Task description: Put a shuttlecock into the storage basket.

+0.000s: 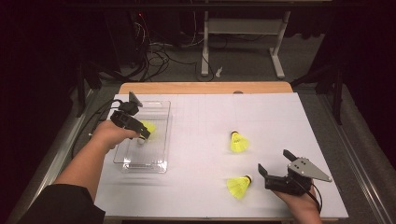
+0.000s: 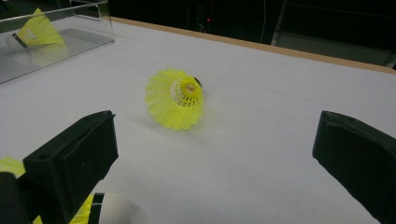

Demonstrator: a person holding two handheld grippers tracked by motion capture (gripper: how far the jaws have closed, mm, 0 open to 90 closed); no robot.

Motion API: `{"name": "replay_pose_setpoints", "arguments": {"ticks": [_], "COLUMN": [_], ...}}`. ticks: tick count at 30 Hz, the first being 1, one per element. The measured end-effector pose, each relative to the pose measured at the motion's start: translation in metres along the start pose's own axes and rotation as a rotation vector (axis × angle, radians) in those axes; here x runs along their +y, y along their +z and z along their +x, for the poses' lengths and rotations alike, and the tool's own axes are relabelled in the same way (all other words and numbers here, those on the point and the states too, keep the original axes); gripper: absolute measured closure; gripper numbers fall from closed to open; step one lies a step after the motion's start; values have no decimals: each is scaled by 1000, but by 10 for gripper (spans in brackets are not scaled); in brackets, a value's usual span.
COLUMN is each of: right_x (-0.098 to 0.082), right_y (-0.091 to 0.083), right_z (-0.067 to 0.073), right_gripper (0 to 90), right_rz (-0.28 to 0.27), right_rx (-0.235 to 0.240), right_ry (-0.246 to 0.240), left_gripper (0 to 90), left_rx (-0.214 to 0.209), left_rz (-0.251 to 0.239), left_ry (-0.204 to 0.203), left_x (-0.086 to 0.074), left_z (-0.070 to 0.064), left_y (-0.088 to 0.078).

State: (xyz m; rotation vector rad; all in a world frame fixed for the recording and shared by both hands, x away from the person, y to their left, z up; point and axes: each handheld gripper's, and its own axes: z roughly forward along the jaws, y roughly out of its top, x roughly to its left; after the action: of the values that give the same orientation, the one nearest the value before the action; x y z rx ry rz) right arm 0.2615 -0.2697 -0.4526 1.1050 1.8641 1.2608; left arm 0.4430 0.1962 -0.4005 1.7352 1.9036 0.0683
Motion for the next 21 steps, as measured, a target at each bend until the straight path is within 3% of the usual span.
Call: {"name": "replay_pose_setpoints", "arguments": {"ticks": [6,11,16,21], "right_x": [1,0,0,1], "right_y": [0,0,-3,-3], "right_z": [1,1,-1,0], "right_gripper": [7,6,6,6], "right_rz": [-4,-2,-6,-9], "right_rx": [-1,-1,-8,-6], "right_ry": [-5,-1,5,0], "left_gripper": [142,3,2,6], "left_rx": [10,42,35,36], "left_rz": [-3,9,18,19], "left_ry": [16,32,69,75], "left_x": [-3,-10,-19,-21], "left_z": [-1,-8,-15,-19], "left_y": [-6,-10,-20,-28]}}
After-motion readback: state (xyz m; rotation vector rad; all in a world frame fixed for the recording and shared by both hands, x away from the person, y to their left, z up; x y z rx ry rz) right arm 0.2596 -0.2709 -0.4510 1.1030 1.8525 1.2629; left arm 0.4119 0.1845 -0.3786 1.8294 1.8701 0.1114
